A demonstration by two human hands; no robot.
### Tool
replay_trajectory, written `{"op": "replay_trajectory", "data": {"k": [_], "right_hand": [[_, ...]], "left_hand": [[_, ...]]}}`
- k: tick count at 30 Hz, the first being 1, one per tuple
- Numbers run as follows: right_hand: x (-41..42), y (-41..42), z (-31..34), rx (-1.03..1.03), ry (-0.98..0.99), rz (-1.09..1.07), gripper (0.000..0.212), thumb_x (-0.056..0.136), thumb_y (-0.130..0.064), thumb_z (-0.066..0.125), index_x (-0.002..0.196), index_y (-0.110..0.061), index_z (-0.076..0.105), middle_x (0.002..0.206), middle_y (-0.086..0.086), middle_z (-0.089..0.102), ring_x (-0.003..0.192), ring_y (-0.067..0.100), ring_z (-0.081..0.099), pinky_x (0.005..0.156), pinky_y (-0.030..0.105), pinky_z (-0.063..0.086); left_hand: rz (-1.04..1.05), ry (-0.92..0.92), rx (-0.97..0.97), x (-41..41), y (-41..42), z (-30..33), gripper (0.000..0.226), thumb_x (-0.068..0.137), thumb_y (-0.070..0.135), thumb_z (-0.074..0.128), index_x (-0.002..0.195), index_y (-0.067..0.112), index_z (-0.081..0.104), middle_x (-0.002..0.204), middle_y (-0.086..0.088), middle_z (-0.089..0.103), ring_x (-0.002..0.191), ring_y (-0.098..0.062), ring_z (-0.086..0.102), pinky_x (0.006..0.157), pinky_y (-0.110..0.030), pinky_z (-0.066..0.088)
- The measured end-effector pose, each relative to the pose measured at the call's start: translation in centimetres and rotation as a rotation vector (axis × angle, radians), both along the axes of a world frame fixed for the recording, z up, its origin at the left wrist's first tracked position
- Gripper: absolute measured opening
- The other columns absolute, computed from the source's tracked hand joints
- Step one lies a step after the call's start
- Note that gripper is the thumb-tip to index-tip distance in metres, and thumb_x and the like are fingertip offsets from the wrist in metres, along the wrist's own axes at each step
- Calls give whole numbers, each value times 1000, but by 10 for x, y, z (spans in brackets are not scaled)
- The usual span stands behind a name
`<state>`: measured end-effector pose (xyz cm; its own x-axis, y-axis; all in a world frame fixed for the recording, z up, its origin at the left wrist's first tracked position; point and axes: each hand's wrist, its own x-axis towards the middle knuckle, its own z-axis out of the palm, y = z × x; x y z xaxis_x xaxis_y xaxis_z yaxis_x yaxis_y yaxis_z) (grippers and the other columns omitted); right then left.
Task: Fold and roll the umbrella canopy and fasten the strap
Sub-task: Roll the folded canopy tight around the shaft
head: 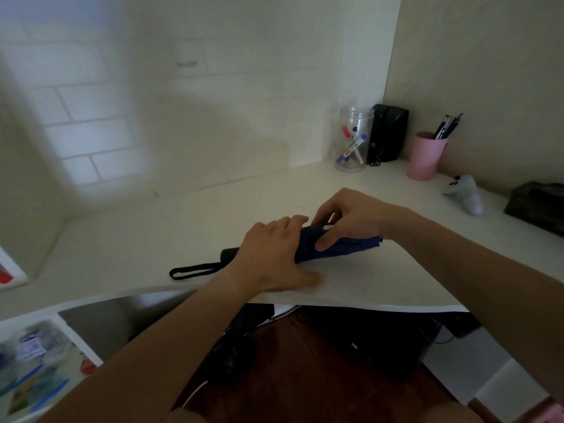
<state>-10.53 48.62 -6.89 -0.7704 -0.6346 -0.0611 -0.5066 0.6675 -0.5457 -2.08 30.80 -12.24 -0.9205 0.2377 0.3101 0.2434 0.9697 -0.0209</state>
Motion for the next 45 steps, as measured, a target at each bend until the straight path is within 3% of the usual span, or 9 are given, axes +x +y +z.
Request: {"op": "replay_trajectory", "data": {"k": [6,10,16,20,24,30,32,38,45], "right_hand": [[33,2,14,47,688,-65,31,71,-54,71,96,-36,74,91,-12,73,89,12,62,88,38,50],[69,8,0,-509,943,-298,51,89,-26,68,137,-19,55,151,1,45,141,22,36,117,36,32],[112,-15,-13,-811,669,-388,57,102,-38,36,157,-31,22,162,-5,22,141,6,35,104,20,36],[121,-1,-9,-578,715,-370,73,97,-47,47,156,-45,4,143,-7,39,97,8,64,65,18,48],[123,13,6,-814,325,-217,66,95,-43,56,149,-54,20,120,-16,64,82,-3,65,69,17,51],[148,34,34,-1195,-739,232,40,100,-32,57,140,-32,53,85,23,48,45,18,39,40,22,30],[149,32,38,-1184,-703,211,39,99,-37,56,137,-31,56,93,31,55,44,22,46,40,25,37],[156,28,19,-706,386,-305,42,82,-68,43,116,-45,51,74,-8,72,58,9,64,58,33,53],[155,30,40,-1169,-626,-136,59,97,-45,44,77,6,62,58,20,58,30,16,34,38,18,25]], "left_hand": [[116,59,194,-25,20,27,57,82,66,64,109,18,53,98,-1,70,88,-26,67,69,-35,46],[104,109,721,-25,31,51,45,84,57,69,98,17,56,87,1,72,76,-23,68,67,-38,55],[-198,-142,1601,3,70,86,30,96,38,65,103,9,71,90,-7,77,88,-26,75,79,-33,60],[-147,-306,1945,15,78,103,50,88,48,71,119,8,71,111,-7,78,103,-21,75,92,-36,58],[-251,-352,2011,25,69,133,40,87,31,73,113,1,69,115,-14,76,107,-29,73,104,-46,52],[-654,-311,2145,42,47,173,23,88,35,66,88,13,64,74,-1,61,59,-15,61,65,-30,57],[-626,-263,2147,41,50,177,24,88,39,67,81,16,61,66,3,51,50,-11,50,57,-26,50],[-272,85,2175,35,51,182,26,86,26,79,78,15,57,62,1,52,49,-13,48,55,-27,48],[-548,-341,2075,54,68,150,14,81,19,80,88,13,70,81,-8,64,70,-23,65,71,-38,56]]}}
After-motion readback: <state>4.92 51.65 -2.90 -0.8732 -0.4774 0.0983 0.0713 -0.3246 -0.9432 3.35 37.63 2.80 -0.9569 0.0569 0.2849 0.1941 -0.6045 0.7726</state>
